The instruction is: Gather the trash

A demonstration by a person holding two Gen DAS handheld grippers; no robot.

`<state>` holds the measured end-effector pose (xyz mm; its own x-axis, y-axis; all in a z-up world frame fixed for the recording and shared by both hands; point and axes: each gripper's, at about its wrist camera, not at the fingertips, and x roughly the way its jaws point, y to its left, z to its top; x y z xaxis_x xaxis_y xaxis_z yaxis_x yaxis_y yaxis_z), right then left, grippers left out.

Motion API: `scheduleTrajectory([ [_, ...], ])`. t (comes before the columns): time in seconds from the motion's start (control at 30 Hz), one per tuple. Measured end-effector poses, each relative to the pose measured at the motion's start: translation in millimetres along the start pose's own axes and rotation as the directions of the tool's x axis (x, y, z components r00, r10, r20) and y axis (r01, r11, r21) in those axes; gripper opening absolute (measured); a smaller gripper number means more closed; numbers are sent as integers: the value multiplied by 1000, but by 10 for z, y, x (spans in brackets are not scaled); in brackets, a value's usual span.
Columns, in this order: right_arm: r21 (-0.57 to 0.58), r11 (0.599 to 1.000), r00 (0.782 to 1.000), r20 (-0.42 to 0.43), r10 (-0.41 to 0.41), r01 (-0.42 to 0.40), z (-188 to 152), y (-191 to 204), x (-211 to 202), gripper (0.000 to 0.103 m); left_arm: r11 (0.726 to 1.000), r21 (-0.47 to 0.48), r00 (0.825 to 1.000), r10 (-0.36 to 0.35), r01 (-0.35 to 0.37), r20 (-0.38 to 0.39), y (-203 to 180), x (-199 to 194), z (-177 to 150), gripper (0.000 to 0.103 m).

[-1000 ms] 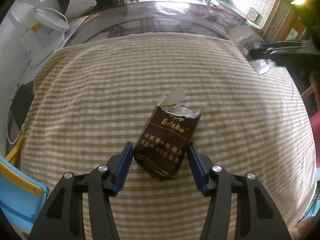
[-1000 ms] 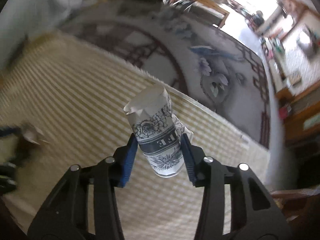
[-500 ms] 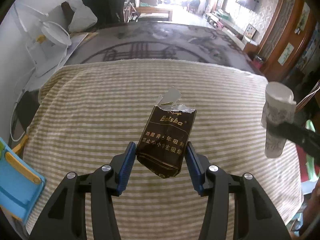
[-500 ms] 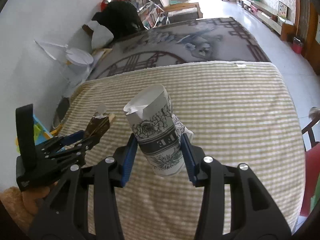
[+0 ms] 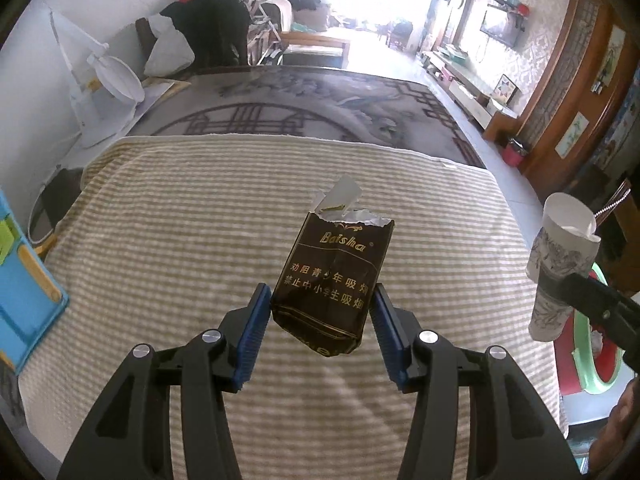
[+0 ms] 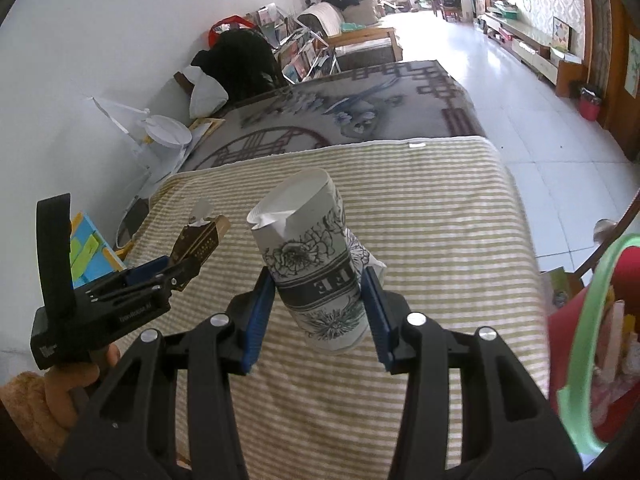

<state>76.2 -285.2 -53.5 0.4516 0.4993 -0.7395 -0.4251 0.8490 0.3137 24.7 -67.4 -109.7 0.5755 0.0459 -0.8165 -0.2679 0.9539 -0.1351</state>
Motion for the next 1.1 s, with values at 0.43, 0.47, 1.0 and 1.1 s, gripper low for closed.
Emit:
scheduleTrajectory([
  [0.43, -15, 999, 999, 13, -30, 30, -158, -349, -419, 44, 1000, 1, 999, -4, 4, 32, -556, -278, -308, 48],
  [0.47, -13, 999, 999, 18, -30, 30, -158, -365, -442, 44, 1000, 11, 999, -5, 4, 35, -606, -293, -322, 48],
  [1.0, 30, 997, 996, 59, -73, 71, -218, -734, -725, 43, 997, 77, 1000, 2, -3, 23, -981, -284, -356, 43],
  [1.1, 49, 996, 995, 60, -78, 75, -245, -818, -749, 43, 999, 50, 1000, 6, -5, -22, -861, -211, -385, 45],
])
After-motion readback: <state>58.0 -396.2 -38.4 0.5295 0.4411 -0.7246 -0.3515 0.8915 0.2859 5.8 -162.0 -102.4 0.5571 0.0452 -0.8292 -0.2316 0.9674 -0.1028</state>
